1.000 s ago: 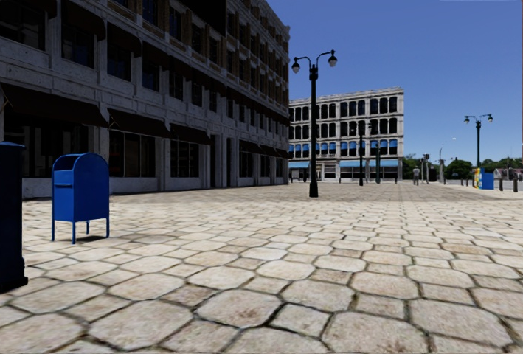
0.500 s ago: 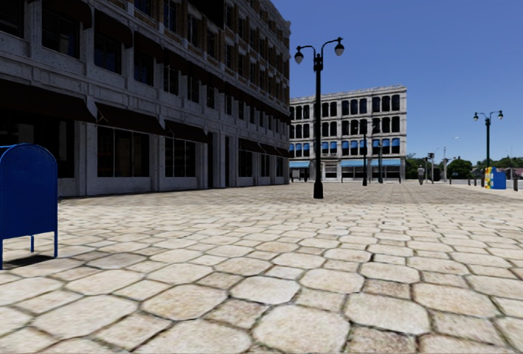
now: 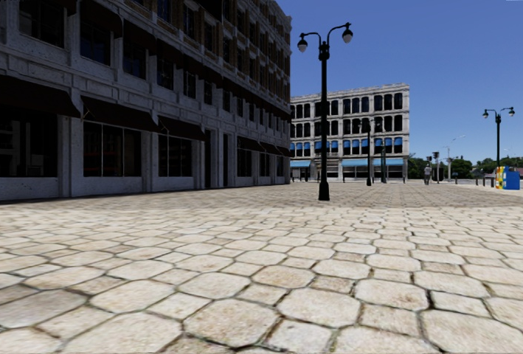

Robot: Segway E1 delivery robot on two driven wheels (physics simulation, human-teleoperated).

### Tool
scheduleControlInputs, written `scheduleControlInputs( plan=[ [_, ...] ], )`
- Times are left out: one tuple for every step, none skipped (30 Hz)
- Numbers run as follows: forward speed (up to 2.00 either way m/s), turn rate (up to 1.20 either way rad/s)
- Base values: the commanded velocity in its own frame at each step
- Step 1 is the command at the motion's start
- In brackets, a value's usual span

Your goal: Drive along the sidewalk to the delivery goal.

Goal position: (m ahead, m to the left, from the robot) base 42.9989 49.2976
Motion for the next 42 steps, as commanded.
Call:
scheduleControlInputs(
  plan=[
    [1.92,0.0],
    [1.92,0.0],
    [1.92,0.0],
    [1.92,0.0],
    [1.92,0.0],
    [1.92,0.0],
    [1.92,0.0],
    [1.92,0.0],
    [1.92,0.0],
    [1.92,0.0],
    [1.92,0.0],
    [1.92,0.0],
    [1.92,0.15],
    [1.92,0.15],
    [1.92,0.3],
    [1.92,0.4],
    [1.92,0.46],
    [1.92,0.54],
    [1.92,0.54],
    [1.92,0.58],
    [1.92,0.59],
    [1.92,0.59],
    [1.92,0.59],
    [1.92,0.6],
    [1.92,0.6],
    [1.92,0.6],
    [1.92,0.6],
    [1.92,0.6],
    [1.92,0.6],
    [1.92,0.6],
    [1.92,0.6],
    [1.92,0.6],
    [1.92,0.6],
    [1.92,0.6],
    [1.92,0.6],
    [1.92,0.6],
    [1.92,0.6],
    [1.92,0.6],
    [1.92,0.6],
    [1.92,0.6],
    [1.92,0.6],
    [1.92,0.6]
  ],
)
